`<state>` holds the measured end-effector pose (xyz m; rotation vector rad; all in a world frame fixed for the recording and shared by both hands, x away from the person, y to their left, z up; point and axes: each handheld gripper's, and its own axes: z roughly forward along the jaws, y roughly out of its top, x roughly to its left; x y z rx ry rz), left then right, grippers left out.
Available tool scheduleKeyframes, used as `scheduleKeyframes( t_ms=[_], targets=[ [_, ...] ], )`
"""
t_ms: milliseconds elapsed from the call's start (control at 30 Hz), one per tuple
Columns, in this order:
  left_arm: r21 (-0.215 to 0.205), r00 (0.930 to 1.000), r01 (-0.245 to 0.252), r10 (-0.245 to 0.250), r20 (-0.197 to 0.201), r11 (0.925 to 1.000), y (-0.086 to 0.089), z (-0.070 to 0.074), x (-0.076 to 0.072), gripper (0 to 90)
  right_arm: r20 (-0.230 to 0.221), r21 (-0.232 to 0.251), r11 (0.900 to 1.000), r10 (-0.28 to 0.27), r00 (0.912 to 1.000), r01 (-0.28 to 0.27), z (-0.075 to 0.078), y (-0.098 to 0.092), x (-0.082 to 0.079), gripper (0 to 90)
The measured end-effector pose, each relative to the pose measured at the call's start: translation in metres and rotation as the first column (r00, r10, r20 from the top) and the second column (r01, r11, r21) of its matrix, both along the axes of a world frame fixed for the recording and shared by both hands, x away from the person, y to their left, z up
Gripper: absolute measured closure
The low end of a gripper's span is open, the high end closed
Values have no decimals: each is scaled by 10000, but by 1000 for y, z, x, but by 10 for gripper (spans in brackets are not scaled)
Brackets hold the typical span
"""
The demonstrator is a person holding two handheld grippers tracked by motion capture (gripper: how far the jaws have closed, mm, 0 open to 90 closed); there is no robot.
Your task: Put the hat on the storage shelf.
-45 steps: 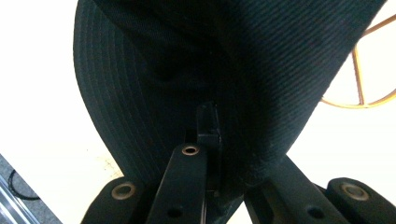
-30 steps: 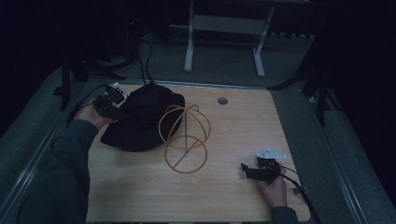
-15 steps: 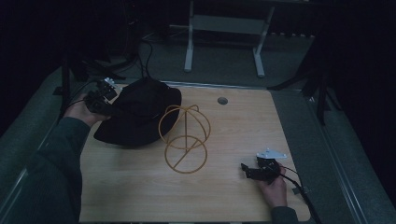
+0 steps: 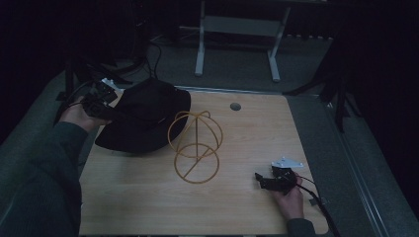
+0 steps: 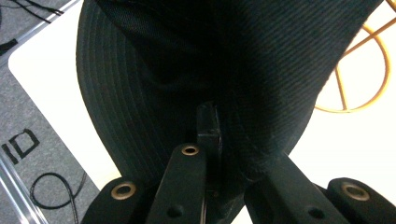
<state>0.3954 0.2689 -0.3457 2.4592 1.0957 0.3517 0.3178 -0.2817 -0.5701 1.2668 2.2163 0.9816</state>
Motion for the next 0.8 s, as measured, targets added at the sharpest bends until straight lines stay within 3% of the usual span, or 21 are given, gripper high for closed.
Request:
scheduleKeyframes(
  t_ms=[233, 433, 800],
  targets=[
    [-98, 9999, 73, -72, 112, 9999, 2, 7, -2, 885, 0, 8, 10000, -4, 10000, 4, 0, 0, 0, 197],
    [-475, 9998, 148, -140, 157, 9988, 6, 12, -4, 884, 2, 5, 10000, -4, 10000, 4, 0, 0, 0, 197],
    [-628, 9995, 176, -158, 288, 9979, 9, 23, -6, 884, 2, 9, 10000, -10, 10000, 10, 0, 0, 0, 196]
  ],
)
